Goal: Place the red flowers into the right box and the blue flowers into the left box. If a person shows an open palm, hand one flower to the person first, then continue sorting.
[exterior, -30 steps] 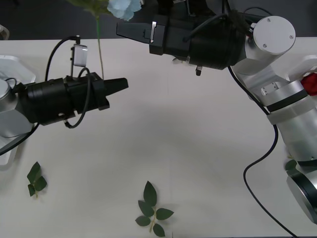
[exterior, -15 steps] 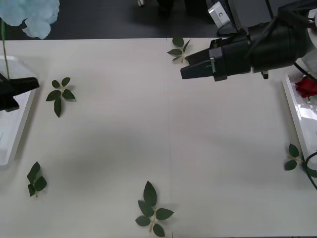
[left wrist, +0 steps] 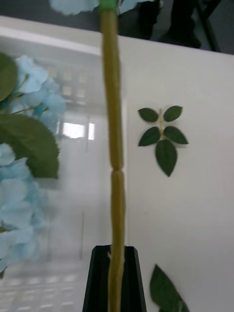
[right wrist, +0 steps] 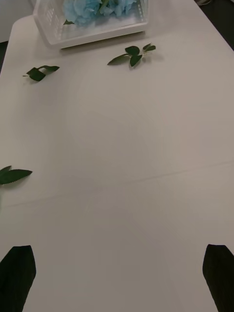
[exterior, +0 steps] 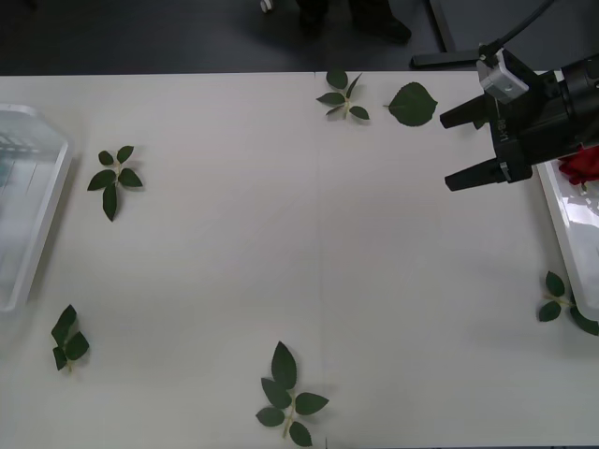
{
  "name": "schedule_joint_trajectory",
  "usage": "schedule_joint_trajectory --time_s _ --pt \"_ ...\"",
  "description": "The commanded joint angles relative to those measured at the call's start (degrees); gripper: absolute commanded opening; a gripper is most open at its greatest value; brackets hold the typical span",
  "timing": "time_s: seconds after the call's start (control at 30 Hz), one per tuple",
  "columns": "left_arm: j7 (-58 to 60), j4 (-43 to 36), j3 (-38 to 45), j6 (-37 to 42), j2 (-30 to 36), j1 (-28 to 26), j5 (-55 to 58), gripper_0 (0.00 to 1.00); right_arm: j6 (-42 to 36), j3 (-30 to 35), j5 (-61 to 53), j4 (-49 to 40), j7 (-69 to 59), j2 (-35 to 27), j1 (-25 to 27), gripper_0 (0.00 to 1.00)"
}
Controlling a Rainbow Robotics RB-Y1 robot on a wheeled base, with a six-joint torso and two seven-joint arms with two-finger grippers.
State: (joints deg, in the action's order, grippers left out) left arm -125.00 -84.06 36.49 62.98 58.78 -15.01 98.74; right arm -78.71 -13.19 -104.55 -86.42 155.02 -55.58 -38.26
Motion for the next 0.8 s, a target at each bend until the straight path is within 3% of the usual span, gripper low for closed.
schedule_joint_trajectory --time_s 0.03,0.4,0.8 --pt "-4.11 5.31 -0.19 -2.33 3.36 -0.63 -4.61 0.00 -0.48 1.50 -3.55 -1.03 -0.02 -4.71 0.55 1.00" --pt "-4.02 14.98 -9.68 -8.05 6.34 6.75 -13.05 0.00 -1.79 1.50 -8.12 -1.03 -0.02 -6.47 2.13 1.00" --pt "-4.20 19.90 -18.65 -12.00 8.19 14.92 -24.21 0.00 -1.27 1.50 -8.12 -1.12 -0.02 -6.38 2.92 1.00"
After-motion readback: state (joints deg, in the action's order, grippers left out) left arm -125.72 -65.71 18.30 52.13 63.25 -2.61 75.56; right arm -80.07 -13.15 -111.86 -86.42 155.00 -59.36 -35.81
